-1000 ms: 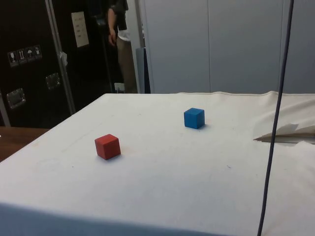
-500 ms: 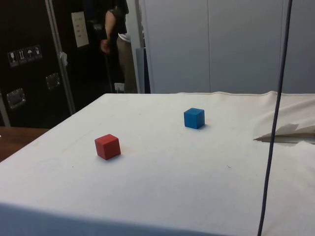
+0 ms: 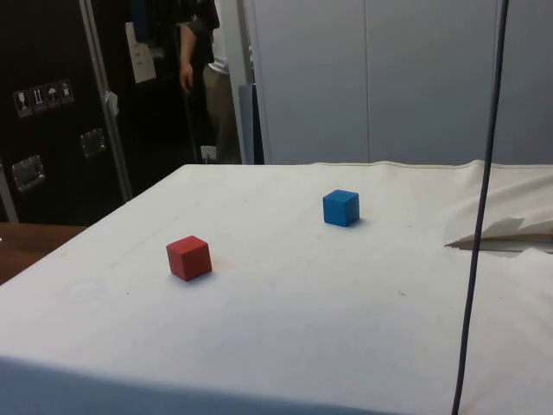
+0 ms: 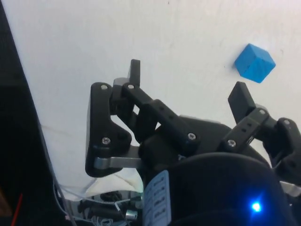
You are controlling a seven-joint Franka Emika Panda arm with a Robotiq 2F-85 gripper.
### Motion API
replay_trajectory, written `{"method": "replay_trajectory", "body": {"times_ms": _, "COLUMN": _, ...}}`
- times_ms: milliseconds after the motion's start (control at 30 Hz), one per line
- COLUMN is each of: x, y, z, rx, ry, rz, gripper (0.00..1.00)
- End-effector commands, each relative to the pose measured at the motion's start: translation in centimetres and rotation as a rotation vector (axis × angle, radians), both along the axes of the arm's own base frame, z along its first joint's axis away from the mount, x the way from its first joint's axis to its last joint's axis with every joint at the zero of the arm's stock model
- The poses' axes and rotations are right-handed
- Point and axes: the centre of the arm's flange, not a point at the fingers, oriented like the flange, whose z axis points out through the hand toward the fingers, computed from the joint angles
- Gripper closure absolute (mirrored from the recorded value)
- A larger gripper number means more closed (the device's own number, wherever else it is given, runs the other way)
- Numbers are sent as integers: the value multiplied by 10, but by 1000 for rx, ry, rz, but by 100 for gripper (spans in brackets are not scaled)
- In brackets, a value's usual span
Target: Stack the two cubes.
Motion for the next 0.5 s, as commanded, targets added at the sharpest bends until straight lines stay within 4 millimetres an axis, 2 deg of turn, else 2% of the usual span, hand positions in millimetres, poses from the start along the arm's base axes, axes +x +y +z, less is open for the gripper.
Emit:
{"method": "replay_trajectory", "body": {"times_ms": 0, "x": 1, "y": 1, "z": 0, "rx": 0, "ry": -4, "rz": -6, "gripper": 0}}
{"method": "replay_trajectory", "body": {"times_ms": 467, "x": 10, "y": 20, "z": -11, "rx": -38, "ry": -94, "rz": -61, "gripper": 0}}
